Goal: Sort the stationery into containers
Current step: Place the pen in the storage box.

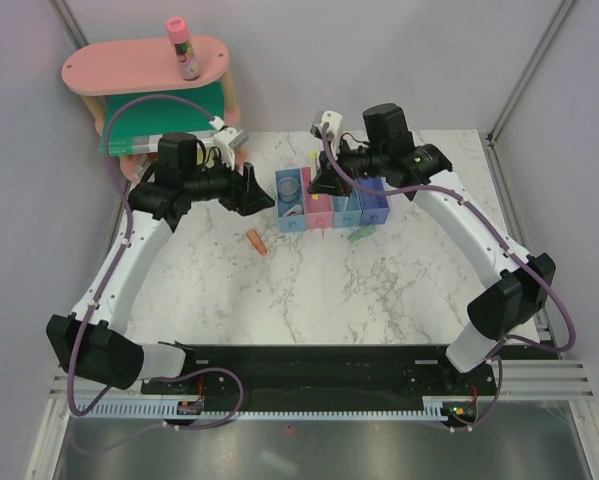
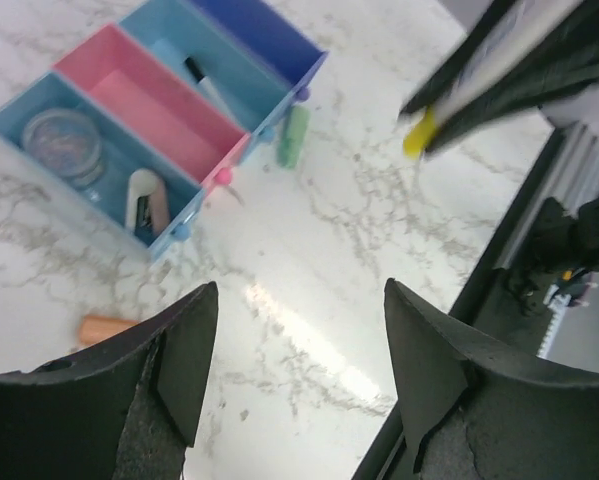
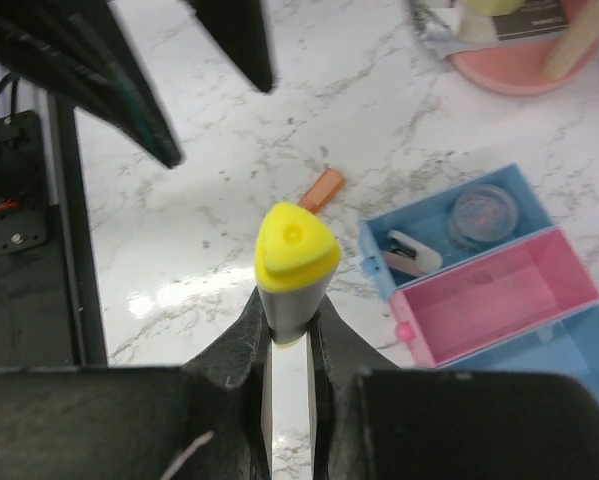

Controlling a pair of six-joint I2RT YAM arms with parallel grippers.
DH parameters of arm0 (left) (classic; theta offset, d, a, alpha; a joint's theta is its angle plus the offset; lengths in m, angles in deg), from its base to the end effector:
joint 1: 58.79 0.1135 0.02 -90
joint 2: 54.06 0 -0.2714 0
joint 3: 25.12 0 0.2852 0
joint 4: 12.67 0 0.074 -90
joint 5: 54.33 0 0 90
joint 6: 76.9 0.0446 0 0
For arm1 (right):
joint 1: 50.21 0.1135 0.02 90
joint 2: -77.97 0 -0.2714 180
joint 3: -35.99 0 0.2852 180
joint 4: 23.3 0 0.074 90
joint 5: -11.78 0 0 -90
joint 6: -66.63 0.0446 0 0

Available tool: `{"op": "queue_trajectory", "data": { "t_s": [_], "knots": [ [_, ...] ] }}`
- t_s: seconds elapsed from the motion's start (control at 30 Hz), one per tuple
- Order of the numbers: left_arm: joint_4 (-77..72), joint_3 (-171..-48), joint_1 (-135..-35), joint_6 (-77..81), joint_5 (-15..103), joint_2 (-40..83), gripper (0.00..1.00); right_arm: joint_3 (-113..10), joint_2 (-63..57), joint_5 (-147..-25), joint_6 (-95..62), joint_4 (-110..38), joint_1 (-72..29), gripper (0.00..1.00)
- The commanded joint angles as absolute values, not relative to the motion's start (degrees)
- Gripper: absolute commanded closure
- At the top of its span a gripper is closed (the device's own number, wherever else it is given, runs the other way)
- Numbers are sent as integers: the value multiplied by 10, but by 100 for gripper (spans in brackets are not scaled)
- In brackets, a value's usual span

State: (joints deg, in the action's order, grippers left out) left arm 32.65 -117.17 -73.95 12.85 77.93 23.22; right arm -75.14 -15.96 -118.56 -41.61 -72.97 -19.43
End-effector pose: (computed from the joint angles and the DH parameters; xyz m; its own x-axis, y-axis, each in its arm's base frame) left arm 0.3089 -0.1148 0.3966 -0.4939 0.1305 -0.8597 0.7504 0.5635 -0.3456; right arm 0.3307 0.2306 0.4106 -0.1691 -0.3784 -0.9101 -0.9604 0.2705 0.0660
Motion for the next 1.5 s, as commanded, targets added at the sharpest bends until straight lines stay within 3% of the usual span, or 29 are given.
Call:
{"op": "queue_trajectory", "data": {
  "t_s": [0.0, 0.17, 0.33, 0.73, 1.17, 1.3, 1.47],
  "knots": [
    [375, -1132, -734, 225, 672, 192, 27, -808, -220, -1183, -396, -702, -261, 100],
    [393, -1079, -734, 261, 605, 209, 27, -928, -351, -1186, -385, -758, -315, 100],
    [393, -1072, -734, 260, 575, 270, 30, -959, -415, -1155, -412, -763, -321, 99],
    [387, -1131, -734, 197, 539, 454, 32, -943, -485, -1148, -436, -761, -347, 98],
    [411, -1147, -735, 162, 492, 524, 31, -873, -503, -1136, -460, -754, -354, 95],
    [422, -1155, -736, 157, 480, 549, 31, -852, -502, -1136, -464, -753, -354, 88],
    [428, -1168, -743, 152, 448, 571, 30, -844, -495, -1136, -468, -753, -354, 69]
  ]
}}
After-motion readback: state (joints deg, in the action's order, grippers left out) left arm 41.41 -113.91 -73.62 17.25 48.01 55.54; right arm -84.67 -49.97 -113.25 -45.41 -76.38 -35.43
